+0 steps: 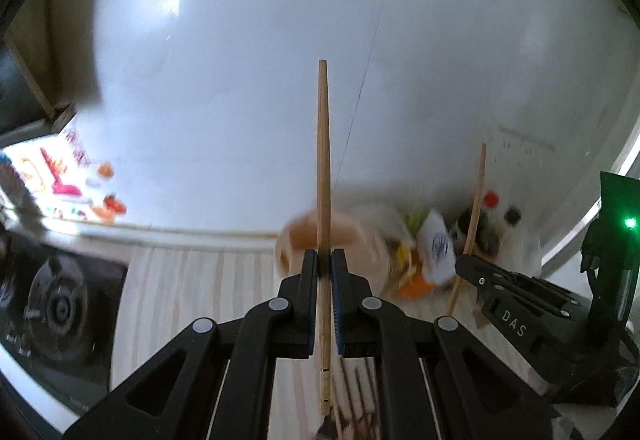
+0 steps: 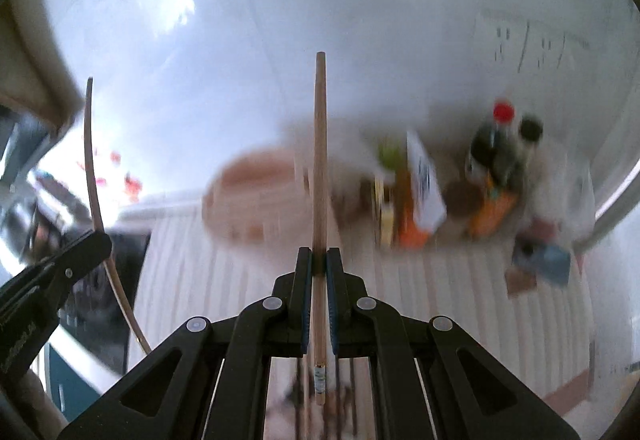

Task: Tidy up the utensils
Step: 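Lift both held chopsticks and carry them over the beige utensil holder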

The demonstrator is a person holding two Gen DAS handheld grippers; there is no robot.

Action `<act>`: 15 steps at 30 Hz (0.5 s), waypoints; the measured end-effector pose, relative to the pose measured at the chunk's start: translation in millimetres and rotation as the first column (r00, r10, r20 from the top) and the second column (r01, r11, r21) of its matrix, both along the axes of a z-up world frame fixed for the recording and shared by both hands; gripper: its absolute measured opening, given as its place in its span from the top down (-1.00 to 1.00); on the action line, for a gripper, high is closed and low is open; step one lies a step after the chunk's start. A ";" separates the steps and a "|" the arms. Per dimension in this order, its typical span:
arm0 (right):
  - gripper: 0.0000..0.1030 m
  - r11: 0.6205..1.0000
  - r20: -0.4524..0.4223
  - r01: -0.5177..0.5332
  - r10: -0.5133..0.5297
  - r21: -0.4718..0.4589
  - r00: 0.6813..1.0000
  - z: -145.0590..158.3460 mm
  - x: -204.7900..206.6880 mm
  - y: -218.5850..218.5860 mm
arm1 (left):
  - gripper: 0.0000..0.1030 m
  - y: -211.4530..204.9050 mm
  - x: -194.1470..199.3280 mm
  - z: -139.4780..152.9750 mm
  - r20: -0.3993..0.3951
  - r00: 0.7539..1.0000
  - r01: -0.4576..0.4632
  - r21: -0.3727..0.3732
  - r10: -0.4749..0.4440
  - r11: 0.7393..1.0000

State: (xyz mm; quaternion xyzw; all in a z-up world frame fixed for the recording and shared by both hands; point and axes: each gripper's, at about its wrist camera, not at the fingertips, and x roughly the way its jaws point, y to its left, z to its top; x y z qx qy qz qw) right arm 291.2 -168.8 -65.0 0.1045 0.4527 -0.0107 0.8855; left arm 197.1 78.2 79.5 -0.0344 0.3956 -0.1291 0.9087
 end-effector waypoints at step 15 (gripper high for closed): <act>0.86 0.996 0.288 0.054 -0.074 0.076 0.955 34.4 113.1 0.1 | 0.92 5.8 101.3 -18.4 0.104 0.982 -0.144 -0.108 0.155 0.984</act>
